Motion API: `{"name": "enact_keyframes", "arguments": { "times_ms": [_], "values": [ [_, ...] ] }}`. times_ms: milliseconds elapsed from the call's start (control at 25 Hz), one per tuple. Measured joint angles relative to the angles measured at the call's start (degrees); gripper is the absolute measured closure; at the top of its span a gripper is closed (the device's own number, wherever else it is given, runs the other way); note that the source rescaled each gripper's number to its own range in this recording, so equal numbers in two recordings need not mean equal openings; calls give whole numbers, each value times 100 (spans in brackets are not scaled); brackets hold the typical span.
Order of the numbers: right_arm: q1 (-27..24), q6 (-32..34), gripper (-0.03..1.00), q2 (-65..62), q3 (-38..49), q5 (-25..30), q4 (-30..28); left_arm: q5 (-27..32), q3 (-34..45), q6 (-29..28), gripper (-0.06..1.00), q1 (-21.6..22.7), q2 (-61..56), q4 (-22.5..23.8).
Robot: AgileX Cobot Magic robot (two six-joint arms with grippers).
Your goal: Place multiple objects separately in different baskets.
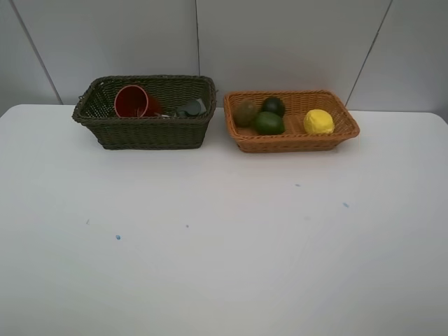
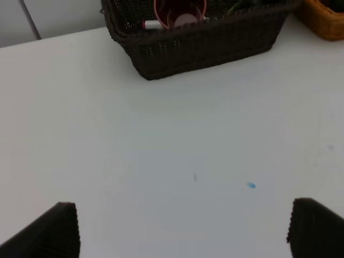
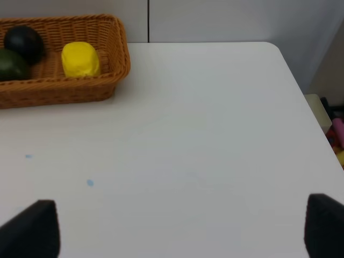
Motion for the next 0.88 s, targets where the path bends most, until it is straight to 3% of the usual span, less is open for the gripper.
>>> {"name": "enact_keyframes", "arguments": {
  "times_ms": [520,760,880],
  "values": [
    [0,0,-3,0,0,0,0,-174,116,-731,-6,25,0,398],
    [0,0,-3,0,0,0,0,-174,116,-733,-6,681,0,430],
    [0,0,-3,0,0,0,0,-174,126,-592,-6,734,0,319]
  ]
}}
